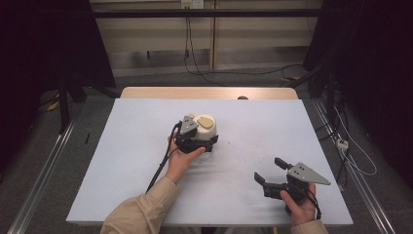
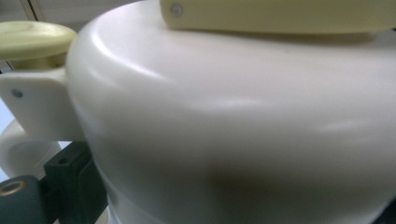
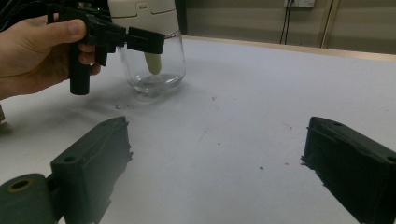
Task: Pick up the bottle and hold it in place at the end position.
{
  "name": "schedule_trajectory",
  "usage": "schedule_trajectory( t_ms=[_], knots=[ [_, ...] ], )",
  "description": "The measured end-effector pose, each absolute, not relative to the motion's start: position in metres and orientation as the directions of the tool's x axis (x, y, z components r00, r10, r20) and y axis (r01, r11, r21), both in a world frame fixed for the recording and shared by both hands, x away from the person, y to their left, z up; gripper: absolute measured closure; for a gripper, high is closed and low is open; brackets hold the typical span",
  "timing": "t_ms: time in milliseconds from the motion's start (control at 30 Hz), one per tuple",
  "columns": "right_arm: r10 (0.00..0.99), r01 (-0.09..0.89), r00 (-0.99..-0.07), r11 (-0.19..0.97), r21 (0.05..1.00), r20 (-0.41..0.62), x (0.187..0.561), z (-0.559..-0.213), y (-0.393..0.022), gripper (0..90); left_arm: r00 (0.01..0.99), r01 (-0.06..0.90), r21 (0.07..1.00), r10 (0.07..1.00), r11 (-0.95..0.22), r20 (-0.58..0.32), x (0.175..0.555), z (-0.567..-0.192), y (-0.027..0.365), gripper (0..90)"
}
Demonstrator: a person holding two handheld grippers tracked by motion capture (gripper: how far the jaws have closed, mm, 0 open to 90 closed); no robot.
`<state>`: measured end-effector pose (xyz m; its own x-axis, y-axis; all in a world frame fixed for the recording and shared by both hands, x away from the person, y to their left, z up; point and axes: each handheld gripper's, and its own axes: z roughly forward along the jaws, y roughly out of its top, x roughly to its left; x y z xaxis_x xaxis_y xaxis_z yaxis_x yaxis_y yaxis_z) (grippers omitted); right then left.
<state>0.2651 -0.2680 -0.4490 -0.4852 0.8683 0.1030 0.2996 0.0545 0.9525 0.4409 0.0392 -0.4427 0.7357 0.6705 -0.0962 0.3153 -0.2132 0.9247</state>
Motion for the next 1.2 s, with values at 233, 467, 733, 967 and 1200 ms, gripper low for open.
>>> schedule_trajectory(
  t_ms=[233,467,733,967,1200],
  knots=[
    [0.867,0.298,-0.487,0.054,0.953,0.103,0.265,-0.449,-0.268,6.6,0.737,0.319,0.921,0.669,-0.222,-0.094,0.443,-0.445,0.036,5.1],
    [0.867,0.298,-0.488,0.054,0.953,0.103,0.265,-0.449,-0.268,6.6,0.735,0.327,0.920,0.670,-0.215,-0.104,0.444,-0.447,0.032,5.1],
    [0.867,0.298,-0.487,0.051,0.953,0.106,0.266,-0.449,-0.268,6.6,0.732,0.333,0.918,0.673,-0.215,-0.108,0.445,-0.451,0.031,5.1],
    [0.866,0.298,-0.489,0.052,0.953,0.106,0.266,-0.449,-0.268,6.6,0.730,0.333,0.919,0.675,-0.210,-0.110,0.447,-0.451,0.028,5.1],
    [0.865,0.297,-0.491,0.054,0.953,0.104,0.265,-0.449,-0.268,6.6,0.727,0.329,0.921,0.679,-0.210,-0.104,0.447,-0.453,0.025,5.1]
  ],
)
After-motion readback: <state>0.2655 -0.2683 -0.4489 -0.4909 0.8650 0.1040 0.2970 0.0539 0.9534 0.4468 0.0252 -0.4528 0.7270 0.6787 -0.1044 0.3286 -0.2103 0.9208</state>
